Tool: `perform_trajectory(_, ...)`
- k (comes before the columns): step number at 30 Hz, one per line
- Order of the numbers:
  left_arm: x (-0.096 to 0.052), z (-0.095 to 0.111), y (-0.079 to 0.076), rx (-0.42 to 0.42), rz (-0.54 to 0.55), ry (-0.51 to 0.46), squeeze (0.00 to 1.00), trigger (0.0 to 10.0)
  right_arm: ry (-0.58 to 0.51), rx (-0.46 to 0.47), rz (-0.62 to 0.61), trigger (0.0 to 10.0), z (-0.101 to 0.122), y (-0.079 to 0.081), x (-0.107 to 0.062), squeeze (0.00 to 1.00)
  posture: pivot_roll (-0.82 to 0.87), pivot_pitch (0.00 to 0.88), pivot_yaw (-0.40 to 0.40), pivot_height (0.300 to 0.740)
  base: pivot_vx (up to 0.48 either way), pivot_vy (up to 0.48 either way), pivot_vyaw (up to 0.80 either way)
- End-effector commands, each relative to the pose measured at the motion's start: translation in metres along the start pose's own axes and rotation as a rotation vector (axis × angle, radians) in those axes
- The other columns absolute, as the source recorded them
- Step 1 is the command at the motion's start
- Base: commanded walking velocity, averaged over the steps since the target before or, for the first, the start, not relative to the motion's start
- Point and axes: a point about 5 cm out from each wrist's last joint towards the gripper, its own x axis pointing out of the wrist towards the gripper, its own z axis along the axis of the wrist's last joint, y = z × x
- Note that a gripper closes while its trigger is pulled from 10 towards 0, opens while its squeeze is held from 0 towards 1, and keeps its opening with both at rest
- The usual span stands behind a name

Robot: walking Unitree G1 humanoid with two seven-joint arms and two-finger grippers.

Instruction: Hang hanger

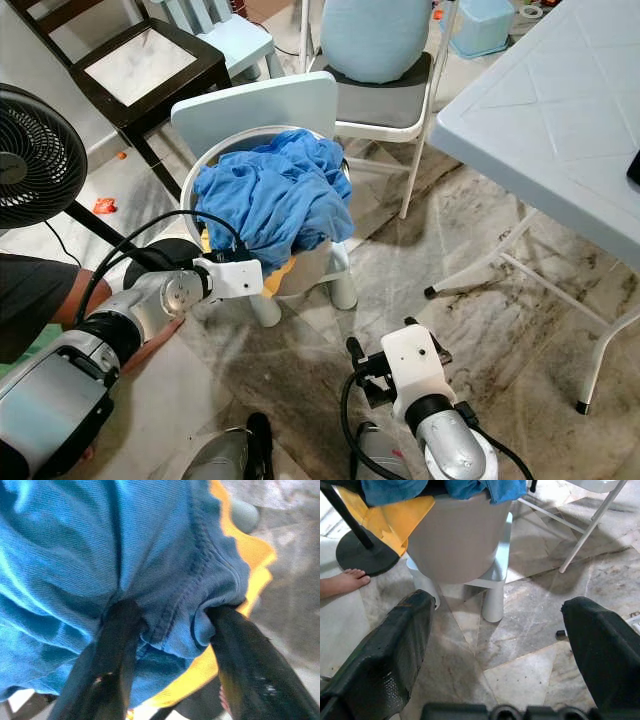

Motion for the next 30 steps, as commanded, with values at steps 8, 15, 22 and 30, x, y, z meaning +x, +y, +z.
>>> perform_trajectory(8,-0.003,-0.006,0.004,-0.050,0.034,0.005,0.00,0.0,0.019,-0.003,0.003,10.0,-0.005,0.002,-0.001,0.00,-0.16,0.295,0.112,0.740,0.000,0.000,0.00)
perform_trajectory(15,-0.001,0.001,0.009,-0.238,0.079,-0.050,0.00,0.0,0.015,-0.006,0.003,10.0,-0.005,0.002,0.000,0.00,-0.16,0.292,0.112,0.740,0.000,0.000,0.00)
perform_trajectory(22,-0.003,0.004,0.023,-0.357,0.129,-0.100,0.00,0.0,0.007,-0.013,0.002,10.0,-0.004,0.000,0.004,0.00,-0.15,0.277,0.112,0.740,0.000,0.000,0.00)
perform_trajectory(30,-0.021,0.010,0.073,-0.667,0.326,-0.338,0.00,0.0,-0.020,-0.021,0.014,10.0,0.000,0.000,0.017,0.00,-0.10,0.239,0.095,0.740,0.000,0.000,0.00)
